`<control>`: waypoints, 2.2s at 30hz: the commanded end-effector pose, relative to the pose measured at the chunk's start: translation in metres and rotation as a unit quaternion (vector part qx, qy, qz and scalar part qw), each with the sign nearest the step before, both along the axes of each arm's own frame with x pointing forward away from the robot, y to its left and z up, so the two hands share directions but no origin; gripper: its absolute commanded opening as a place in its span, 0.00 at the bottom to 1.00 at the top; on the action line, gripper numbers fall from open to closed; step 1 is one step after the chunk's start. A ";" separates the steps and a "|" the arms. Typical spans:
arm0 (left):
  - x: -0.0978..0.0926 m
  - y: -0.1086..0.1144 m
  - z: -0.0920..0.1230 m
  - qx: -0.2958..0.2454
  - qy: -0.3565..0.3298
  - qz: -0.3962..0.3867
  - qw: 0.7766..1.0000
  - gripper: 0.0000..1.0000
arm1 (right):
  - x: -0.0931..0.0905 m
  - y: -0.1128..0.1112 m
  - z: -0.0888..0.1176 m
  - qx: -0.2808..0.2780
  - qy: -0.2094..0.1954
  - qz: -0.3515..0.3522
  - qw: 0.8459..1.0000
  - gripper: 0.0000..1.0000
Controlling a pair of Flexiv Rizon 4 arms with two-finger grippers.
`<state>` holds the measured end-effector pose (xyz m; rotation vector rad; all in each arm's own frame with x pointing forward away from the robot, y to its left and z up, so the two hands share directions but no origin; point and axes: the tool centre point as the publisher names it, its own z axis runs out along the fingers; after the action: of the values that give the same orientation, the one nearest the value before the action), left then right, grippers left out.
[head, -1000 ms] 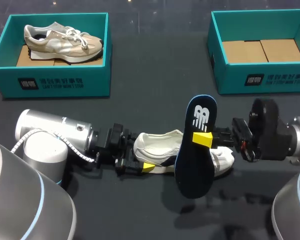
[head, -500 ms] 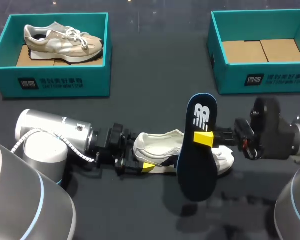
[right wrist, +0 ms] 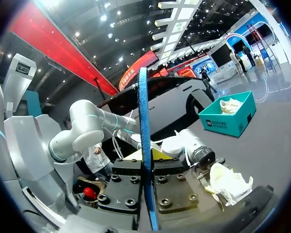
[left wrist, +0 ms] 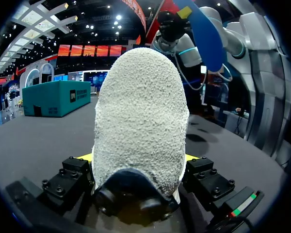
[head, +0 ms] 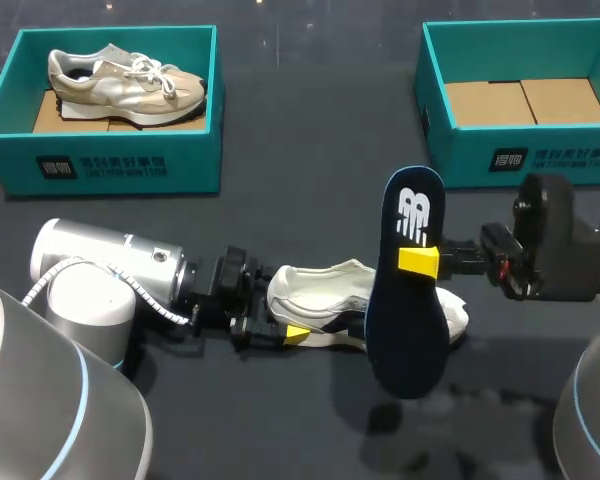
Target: Take the shoe out of the shoebox, open the shoe tongue, remove and reinsert the insole, then place the shoe into the shoebox
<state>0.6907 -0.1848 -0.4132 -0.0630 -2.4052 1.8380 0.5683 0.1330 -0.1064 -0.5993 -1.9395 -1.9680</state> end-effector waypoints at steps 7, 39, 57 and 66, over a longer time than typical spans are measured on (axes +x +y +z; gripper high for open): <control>0.000 -0.001 -0.001 0.001 0.000 -0.001 1.000 0.00 | 0.000 0.000 0.000 0.001 0.008 0.002 1.000 0.00; 0.014 0.048 0.017 0.130 -0.033 -0.031 0.991 1.00 | 0.000 0.000 0.000 0.001 0.008 0.002 1.000 0.00; 0.013 0.065 0.026 0.242 -0.077 -0.072 0.965 1.00 | 0.000 0.000 0.000 0.001 0.008 0.002 1.000 0.00; 0.015 0.060 0.045 0.328 -0.093 -0.039 0.939 1.00 | 0.000 0.000 0.000 0.001 0.008 0.002 1.000 0.00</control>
<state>0.7138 -0.1198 -0.3819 -0.2844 -2.8911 1.1039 0.5716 0.1331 -0.1069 -0.6006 -1.9250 -1.9567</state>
